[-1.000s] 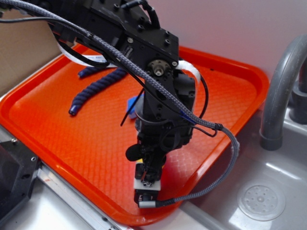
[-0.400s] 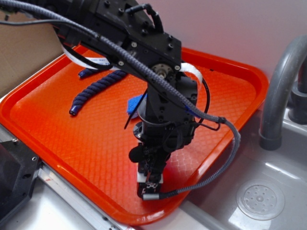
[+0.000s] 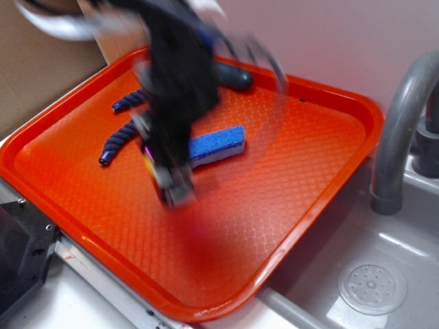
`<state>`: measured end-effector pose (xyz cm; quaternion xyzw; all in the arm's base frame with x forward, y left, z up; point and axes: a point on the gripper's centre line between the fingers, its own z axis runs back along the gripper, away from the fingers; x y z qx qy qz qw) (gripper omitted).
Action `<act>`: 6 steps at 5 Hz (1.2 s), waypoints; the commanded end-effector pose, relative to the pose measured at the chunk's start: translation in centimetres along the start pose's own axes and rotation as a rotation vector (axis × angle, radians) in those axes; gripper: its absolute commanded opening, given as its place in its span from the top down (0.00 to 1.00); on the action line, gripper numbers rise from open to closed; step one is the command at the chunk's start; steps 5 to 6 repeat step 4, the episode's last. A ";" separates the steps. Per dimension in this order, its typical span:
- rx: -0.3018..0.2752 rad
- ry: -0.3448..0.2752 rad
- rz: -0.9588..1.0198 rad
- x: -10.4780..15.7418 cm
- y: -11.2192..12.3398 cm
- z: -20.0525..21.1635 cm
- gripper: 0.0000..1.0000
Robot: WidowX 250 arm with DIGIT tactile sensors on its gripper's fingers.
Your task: Grab the yellow duck.
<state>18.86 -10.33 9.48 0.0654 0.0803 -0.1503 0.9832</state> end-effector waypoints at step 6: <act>0.018 -0.226 0.215 -5.8 6.2 7.7 1.00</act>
